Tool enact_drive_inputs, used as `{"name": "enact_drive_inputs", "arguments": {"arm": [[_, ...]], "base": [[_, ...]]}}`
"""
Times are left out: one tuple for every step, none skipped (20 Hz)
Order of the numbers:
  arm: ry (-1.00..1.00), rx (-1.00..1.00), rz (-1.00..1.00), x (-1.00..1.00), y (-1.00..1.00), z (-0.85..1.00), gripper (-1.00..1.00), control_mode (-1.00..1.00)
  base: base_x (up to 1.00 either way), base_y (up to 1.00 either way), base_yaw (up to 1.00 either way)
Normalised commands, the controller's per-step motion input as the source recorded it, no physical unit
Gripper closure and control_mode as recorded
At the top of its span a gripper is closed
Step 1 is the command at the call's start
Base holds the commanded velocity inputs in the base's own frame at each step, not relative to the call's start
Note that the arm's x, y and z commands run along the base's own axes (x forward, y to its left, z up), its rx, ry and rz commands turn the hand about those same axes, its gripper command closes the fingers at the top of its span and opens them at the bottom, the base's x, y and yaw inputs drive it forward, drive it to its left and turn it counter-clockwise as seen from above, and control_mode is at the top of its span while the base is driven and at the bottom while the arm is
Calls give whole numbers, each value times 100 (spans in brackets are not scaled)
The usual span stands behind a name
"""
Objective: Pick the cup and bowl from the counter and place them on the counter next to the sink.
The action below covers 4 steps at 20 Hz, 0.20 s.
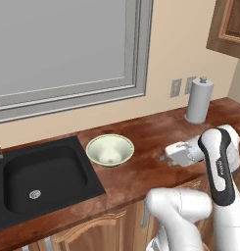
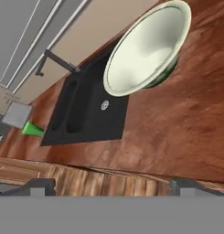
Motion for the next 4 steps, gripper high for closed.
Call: {"name": "enact_drive_inputs", "arguments": {"arm": [[0, -8, -19, -72, 0, 30, -100, -100], [0, -8, -20, -73, 0, 23, -100, -100], [0, -8, -21, -70, 0, 20, -100, -100], [0, -8, -21, -60, 0, 11, -100, -100]], "base": [[0, 0, 0], [0, 0, 0], [0, 0, 0], [0, 0, 0]]}}
